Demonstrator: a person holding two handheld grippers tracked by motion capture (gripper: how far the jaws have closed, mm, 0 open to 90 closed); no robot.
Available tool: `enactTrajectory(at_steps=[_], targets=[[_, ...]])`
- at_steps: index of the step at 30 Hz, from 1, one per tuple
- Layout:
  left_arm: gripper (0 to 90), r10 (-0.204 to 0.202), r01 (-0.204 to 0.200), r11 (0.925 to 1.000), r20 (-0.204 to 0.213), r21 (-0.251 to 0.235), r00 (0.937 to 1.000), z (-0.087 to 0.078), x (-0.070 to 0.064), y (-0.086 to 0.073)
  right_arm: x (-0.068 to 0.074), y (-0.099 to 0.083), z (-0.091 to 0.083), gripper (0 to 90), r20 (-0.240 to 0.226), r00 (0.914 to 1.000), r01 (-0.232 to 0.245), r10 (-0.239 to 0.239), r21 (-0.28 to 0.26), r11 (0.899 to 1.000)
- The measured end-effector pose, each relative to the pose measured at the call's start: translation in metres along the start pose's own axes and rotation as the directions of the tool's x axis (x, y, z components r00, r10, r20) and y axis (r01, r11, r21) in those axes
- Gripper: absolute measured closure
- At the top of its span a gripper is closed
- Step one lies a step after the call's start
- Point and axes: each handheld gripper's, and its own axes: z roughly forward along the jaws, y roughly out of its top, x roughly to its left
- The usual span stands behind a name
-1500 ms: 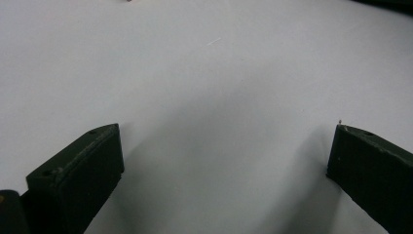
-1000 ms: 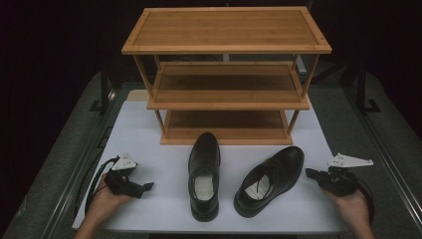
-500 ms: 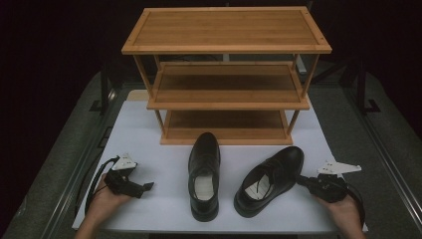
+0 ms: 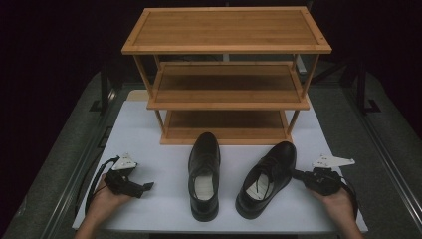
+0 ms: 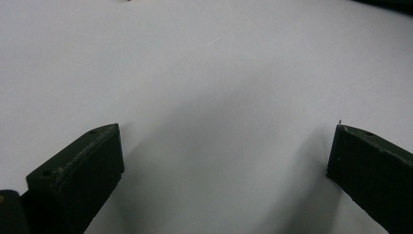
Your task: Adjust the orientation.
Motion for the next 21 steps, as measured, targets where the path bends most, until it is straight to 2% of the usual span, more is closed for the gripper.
enactTrajectory(at_steps=[21], targets=[[0.0, 0.0, 0.0, 1.0, 0.0, 0.0, 1.0, 0.0, 0.0, 0.0, 0.001, 0.036, 0.038, 90.0, -0.011, 0.9992, 0.038, -0.037, 0.031, 0.999]])
